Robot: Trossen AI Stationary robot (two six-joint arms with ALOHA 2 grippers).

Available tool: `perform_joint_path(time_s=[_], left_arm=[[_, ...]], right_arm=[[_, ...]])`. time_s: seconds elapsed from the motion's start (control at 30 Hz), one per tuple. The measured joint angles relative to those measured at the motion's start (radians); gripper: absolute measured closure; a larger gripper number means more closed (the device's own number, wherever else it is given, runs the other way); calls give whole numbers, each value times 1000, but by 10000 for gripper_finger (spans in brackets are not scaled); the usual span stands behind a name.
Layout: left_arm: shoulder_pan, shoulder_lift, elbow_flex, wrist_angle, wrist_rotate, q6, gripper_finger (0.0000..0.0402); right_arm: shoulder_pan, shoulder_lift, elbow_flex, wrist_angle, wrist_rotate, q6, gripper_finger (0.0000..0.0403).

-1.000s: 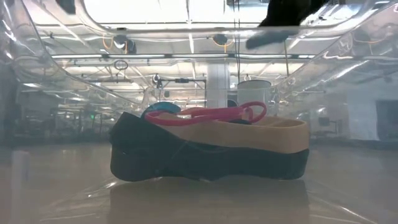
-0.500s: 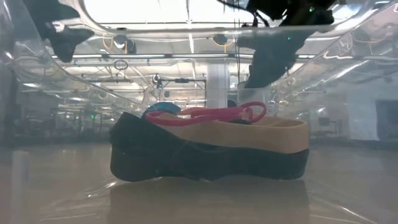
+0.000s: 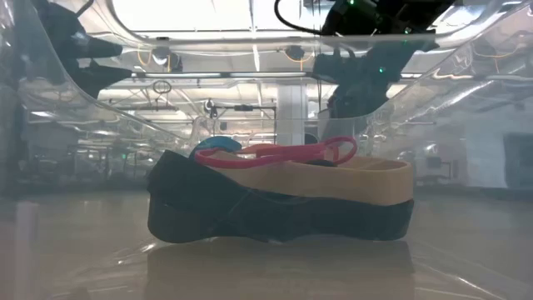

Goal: Pick and place rubber bands into bin
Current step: Put the blue rubber band into the transparent bin

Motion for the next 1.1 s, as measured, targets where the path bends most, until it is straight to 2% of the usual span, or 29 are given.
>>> perform_joint_path(time_s=[0.13,0.4,0.93,1.1], left_arm=[[13,2,-1,-2,-3,0,165],[23,2,-1,-3,-26,20,165],[22,3,-1,-4,-35,27,165],[22,3,-1,-5,-72,27,165]], right_arm=[[-19,0,-27,16,-7,0,264],[-32,0,-112,164,-79,-5,264],[-60,3,-108,174,-80,-2,264],[-64,70,-106,218,-108,-10,264]])
